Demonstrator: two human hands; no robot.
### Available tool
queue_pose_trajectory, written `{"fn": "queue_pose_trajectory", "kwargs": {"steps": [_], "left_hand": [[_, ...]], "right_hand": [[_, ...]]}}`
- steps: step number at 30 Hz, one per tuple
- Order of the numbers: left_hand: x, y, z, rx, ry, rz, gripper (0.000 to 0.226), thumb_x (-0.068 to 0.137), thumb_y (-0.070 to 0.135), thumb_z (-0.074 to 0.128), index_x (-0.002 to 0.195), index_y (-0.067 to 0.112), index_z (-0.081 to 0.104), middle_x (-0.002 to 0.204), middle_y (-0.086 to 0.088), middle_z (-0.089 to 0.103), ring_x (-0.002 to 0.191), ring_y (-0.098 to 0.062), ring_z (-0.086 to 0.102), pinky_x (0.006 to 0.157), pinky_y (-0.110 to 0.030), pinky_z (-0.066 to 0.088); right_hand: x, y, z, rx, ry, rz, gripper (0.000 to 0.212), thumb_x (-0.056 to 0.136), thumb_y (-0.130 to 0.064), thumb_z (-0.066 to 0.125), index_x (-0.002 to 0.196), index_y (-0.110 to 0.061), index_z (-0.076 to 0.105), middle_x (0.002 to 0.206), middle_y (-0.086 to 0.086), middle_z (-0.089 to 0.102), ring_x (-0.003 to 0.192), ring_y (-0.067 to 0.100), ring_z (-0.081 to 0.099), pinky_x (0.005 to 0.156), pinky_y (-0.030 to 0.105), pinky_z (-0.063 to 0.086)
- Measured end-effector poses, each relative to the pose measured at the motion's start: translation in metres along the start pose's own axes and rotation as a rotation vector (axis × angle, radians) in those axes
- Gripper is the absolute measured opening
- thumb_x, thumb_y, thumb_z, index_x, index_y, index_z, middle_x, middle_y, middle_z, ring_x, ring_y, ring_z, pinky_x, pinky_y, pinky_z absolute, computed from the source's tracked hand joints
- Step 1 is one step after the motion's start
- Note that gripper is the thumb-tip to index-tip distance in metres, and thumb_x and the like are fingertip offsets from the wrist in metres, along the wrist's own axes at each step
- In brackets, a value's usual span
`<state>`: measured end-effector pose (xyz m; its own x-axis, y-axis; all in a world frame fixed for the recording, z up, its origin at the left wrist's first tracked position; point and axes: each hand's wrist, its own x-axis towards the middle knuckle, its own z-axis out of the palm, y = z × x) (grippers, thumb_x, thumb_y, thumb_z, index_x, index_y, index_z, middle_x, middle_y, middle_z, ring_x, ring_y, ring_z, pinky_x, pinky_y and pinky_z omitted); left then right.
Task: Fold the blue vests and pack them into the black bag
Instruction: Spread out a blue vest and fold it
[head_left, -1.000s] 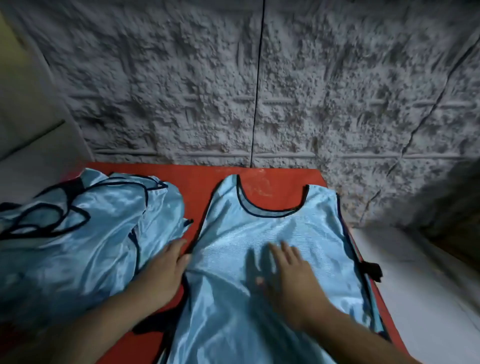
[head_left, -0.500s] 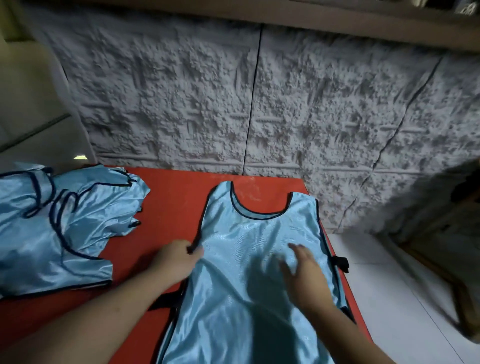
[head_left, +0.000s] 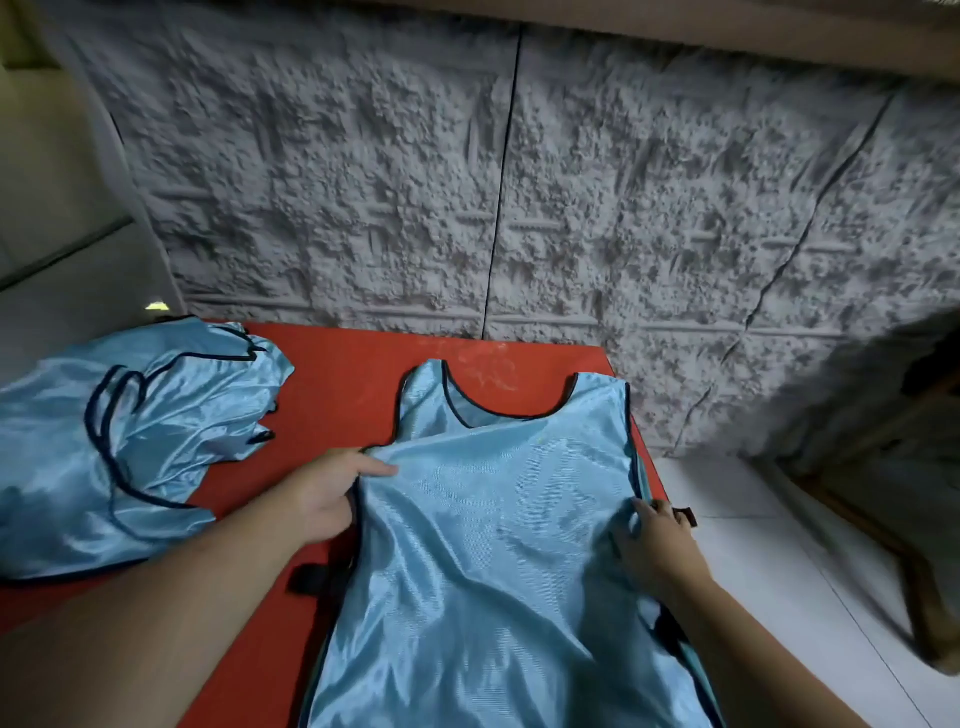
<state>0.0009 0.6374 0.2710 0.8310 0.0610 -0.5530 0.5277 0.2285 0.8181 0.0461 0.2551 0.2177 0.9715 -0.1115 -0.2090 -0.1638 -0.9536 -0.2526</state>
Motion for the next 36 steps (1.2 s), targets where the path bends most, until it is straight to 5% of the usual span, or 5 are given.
{"fn": "queue_pose_trajectory", "kwargs": {"steps": [4,7,11,22,36], "left_hand": [[0.011,-0.014,-0.01,0.533,0.336,0.131,0.062,0.053,0.032,0.092,0.102,0.009,0.062,0.106,-0.018,0.071,0.1,-0.035,0.068,0.089,-0.042,0.054],[-0.003,-0.025,0.005,1.171,0.622,0.32,0.075,0.065,0.06,0.084,0.123,0.026,0.051,0.135,-0.01,0.05,0.127,-0.032,0.046,0.103,-0.046,0.043],[-0.015,-0.058,0.046,1.507,0.272,0.651,0.07,0.093,0.063,0.049,0.156,0.039,0.027,0.17,-0.004,0.005,0.156,-0.026,-0.009,0.124,-0.054,-0.003],[-0.022,-0.099,0.02,1.654,0.222,0.428,0.073,0.081,0.091,0.005,0.144,0.065,-0.023,0.166,0.005,-0.026,0.152,-0.028,-0.027,0.121,-0.058,-0.012],[-0.019,-0.054,0.024,1.569,0.223,0.607,0.087,0.085,0.086,0.01,0.16,0.041,0.01,0.17,-0.001,0.003,0.157,-0.023,-0.006,0.126,-0.047,-0.005]], "right_hand": [[-0.008,-0.005,-0.005,-0.063,0.001,0.101,0.051,0.098,-0.042,0.038,0.148,-0.032,0.034,0.164,0.007,0.019,0.147,0.035,0.017,0.115,0.056,0.026],[-0.019,-0.02,-0.003,-0.121,0.093,-0.045,0.064,0.101,-0.041,0.042,0.158,-0.031,0.016,0.169,0.008,0.0,0.155,0.036,0.0,0.122,0.055,0.013],[-0.037,-0.046,0.008,-0.155,0.047,-0.259,0.075,0.102,-0.045,0.042,0.161,-0.032,-0.002,0.169,0.009,-0.011,0.156,0.03,-0.011,0.126,0.054,0.003],[-0.066,-0.069,0.037,-0.164,-0.093,-0.182,0.075,0.095,-0.074,0.012,0.158,-0.041,-0.012,0.169,0.004,-0.016,0.152,0.034,-0.024,0.119,0.064,-0.011],[-0.058,-0.123,0.018,-0.038,0.101,-0.202,0.073,0.1,-0.063,0.019,0.157,-0.019,0.023,0.164,0.017,0.022,0.153,0.034,0.014,0.124,0.049,0.011]]}}
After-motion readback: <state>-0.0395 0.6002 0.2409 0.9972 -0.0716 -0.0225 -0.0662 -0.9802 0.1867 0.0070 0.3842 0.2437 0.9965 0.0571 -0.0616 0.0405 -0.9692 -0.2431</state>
